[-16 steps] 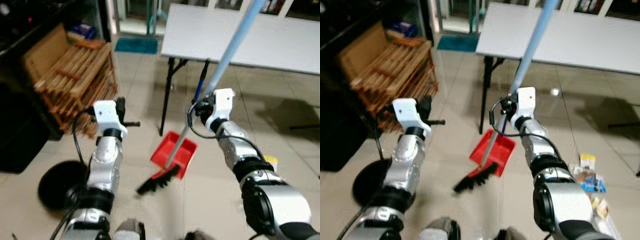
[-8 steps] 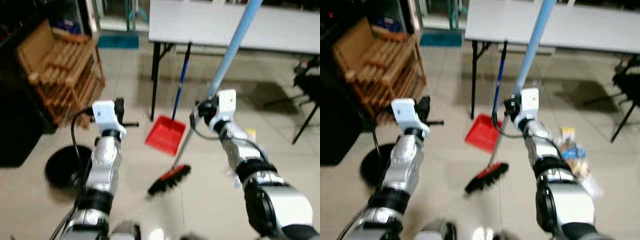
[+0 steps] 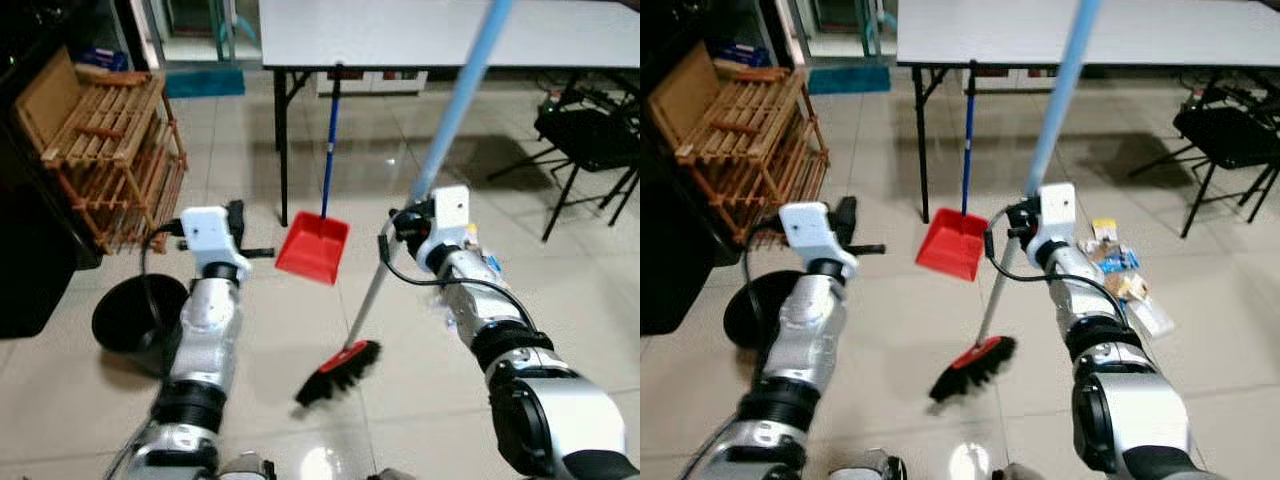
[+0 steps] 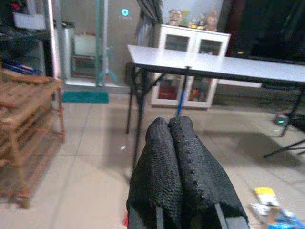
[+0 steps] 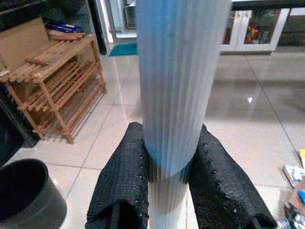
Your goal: Sweep floor
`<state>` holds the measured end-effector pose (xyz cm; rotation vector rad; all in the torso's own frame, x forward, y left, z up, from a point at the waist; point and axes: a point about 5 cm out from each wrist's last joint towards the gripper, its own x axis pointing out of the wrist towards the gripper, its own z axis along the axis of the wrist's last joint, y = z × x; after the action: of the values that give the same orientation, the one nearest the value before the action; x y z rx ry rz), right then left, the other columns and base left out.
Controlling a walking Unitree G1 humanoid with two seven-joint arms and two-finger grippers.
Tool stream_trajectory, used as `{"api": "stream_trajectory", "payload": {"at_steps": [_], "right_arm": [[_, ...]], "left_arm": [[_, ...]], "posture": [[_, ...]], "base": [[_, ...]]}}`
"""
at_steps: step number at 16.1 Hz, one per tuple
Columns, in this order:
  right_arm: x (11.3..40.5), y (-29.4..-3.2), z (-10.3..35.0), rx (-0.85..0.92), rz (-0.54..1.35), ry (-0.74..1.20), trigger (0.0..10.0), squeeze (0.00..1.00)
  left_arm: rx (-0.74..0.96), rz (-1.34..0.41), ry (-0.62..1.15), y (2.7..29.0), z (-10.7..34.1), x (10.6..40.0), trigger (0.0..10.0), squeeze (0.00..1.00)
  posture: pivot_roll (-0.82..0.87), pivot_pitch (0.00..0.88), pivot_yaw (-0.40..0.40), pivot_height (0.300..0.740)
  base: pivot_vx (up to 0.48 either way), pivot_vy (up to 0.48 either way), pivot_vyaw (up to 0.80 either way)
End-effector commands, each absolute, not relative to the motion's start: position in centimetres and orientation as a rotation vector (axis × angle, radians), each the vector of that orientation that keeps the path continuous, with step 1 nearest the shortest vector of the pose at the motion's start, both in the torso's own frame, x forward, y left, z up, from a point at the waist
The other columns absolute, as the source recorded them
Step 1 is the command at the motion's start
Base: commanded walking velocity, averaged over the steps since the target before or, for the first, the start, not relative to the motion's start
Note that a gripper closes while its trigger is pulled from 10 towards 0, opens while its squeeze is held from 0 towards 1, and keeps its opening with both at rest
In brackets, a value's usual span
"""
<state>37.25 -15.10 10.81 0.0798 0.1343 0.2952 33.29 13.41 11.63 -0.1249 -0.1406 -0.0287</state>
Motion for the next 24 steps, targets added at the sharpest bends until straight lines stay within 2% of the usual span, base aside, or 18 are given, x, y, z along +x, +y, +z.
{"api": "stream_trajectory", "payload": {"at_steps": [1, 16, 24], "right_arm": [[37.8, -14.8, 12.5, 0.07, 0.317, 0.064, 10.0, 0.0], [37.6, -13.9, 12.3, 0.064, 0.373, 0.062, 10.0, 0.0], [37.6, -13.5, 12.3, 0.059, 0.397, 0.065, 10.0, 0.0]], "left_arm": [[-0.114, -0.031, -0.146, 13.4, 11.9, 33.4, 10.0, 0.0], [-0.114, -0.028, -0.148, 13.4, 11.9, 33.4, 10.0, 0.0], [-0.107, -0.031, -0.148, 13.7, 12.0, 33.5, 10.0, 0.0]], "posture": [[0.02, 0.076, -0.045, 0.74], [0.02, 0.073, -0.048, 0.74], [0.02, 0.068, -0.049, 0.74]], "base": [[0.0, 0.0, 0.42], [0.0, 0.0, 0.8], [0.0, 0.0, 0.0]]}}
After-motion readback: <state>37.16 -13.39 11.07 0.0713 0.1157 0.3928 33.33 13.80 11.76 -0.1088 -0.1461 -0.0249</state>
